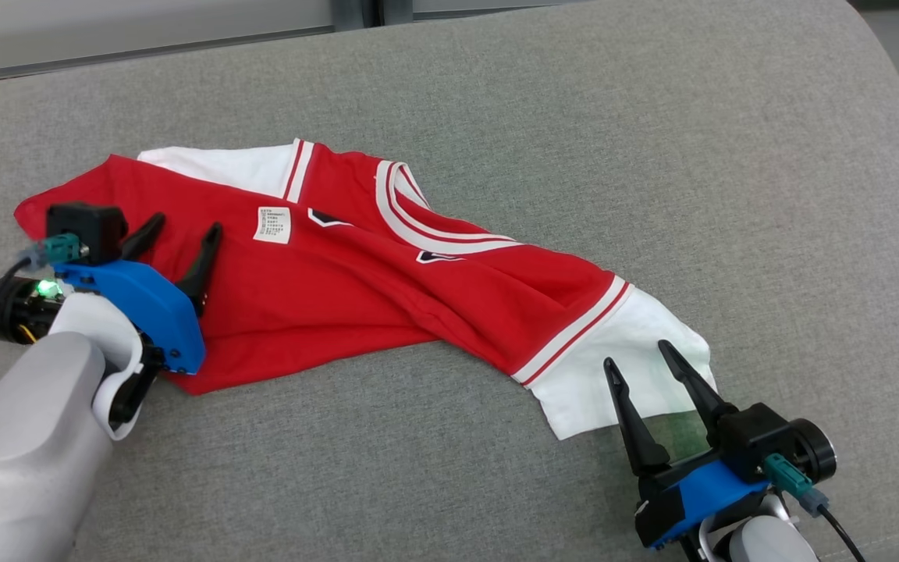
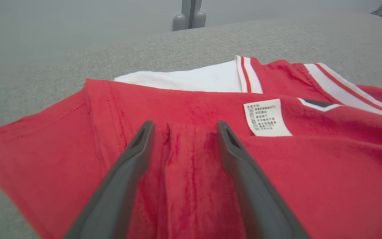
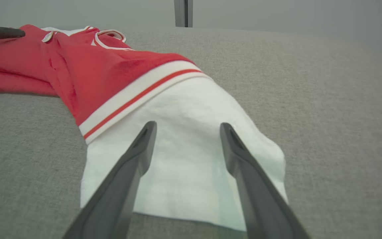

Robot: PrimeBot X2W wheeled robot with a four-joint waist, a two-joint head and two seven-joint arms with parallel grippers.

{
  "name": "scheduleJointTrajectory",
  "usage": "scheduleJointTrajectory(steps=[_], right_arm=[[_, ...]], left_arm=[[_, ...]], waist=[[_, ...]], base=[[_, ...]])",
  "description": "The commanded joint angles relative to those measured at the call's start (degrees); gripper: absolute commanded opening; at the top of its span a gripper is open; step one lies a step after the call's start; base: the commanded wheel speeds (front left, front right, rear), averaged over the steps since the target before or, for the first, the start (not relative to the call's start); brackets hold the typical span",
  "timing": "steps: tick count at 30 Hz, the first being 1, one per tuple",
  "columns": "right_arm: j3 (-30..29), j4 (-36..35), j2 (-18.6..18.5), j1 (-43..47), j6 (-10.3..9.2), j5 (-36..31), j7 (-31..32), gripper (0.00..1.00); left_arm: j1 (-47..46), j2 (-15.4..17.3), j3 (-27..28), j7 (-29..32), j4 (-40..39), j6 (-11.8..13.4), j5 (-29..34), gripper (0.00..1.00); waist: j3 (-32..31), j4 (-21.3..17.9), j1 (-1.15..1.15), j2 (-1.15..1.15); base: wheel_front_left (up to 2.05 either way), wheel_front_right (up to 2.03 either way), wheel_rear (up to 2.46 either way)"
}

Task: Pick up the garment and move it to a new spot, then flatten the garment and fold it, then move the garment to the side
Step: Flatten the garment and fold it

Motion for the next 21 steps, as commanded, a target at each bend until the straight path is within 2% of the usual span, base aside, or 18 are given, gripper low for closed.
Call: scheduleJointTrajectory(steps=[1,2,3,4,5,6,12,15,21], right_arm=[[0.15,0.26,-0.26,-0.03,-0.01,0.39,-0.02,1.0],[0.22,0.39,-0.26,0.03,-0.01,0.45,-0.01,1.0],[0.25,0.5,-0.26,0.11,-0.01,0.46,-0.02,1.0],[0.25,0.69,-0.26,0.18,-0.01,0.45,-0.01,1.0],[0.21,0.82,-0.26,0.23,-0.01,0.46,-0.02,1.0],[0.16,0.94,-0.25,0.32,-0.01,0.49,-0.01,1.0],[-0.21,1.55,-0.25,0.69,-0.01,0.59,-0.02,1.0],[-0.72,2.07,-0.26,0.83,-0.01,0.58,-0.02,1.0],[-2.28,3.77,-0.26,1.99,-0.01,0.79,-0.01,1.0]], left_arm=[[-1.27,0.46,-0.43,0.56,0.19,-0.06,-0.48,1.0],[-1.58,0.6,-1.03,1.13,0.33,-0.06,-0.91,0.91],[-1.91,0.77,-1.41,1.36,0.39,-0.06,-1.19,0.57],[-2.19,0.99,-1.68,1.49,0.53,-0.06,-1.5,0.42],[-2.39,1.16,-2.06,1.57,0.66,-0.06,-1.73,0.05],[-2.46,1.26,-2.54,1.55,0.77,-0.06,-2.11,0.0],[-1.73,1.41,-4.86,0.38,1.56,-0.06,-3.79,0.0],[-1.84,0.97,-5.52,-3.23,1.58,-0.06,-3.22,0.0],[0.84,-1.95,-7.14,-9.66,1.12,-0.06,-3.48,0.0]], waist=[[-0.03,-0.06,0.0,0.0],[-0.09,-0.12,0.0,0.0],[-0.15,-0.18,0.0,0.0],[-0.22,-0.23,0.0,0.0],[-0.31,-0.27,0.0,0.0],[-0.42,-0.29,0.0,0.0],[-1.28,-0.07,0.0,0.0],[-2.62,0.58,0.0,0.0],[-8.05,3.27,0.0,0.0]], base=[[0.0,0.0,0.0],[0.0,0.0,0.0],[0.0,0.0,0.0],[0.0,0.0,0.0],[0.0,0.0,0.0],[0.0,0.0,0.0],[0.0,0.0,0.0],[0.0,0.0,0.0],[0.0,0.0,0.0]])
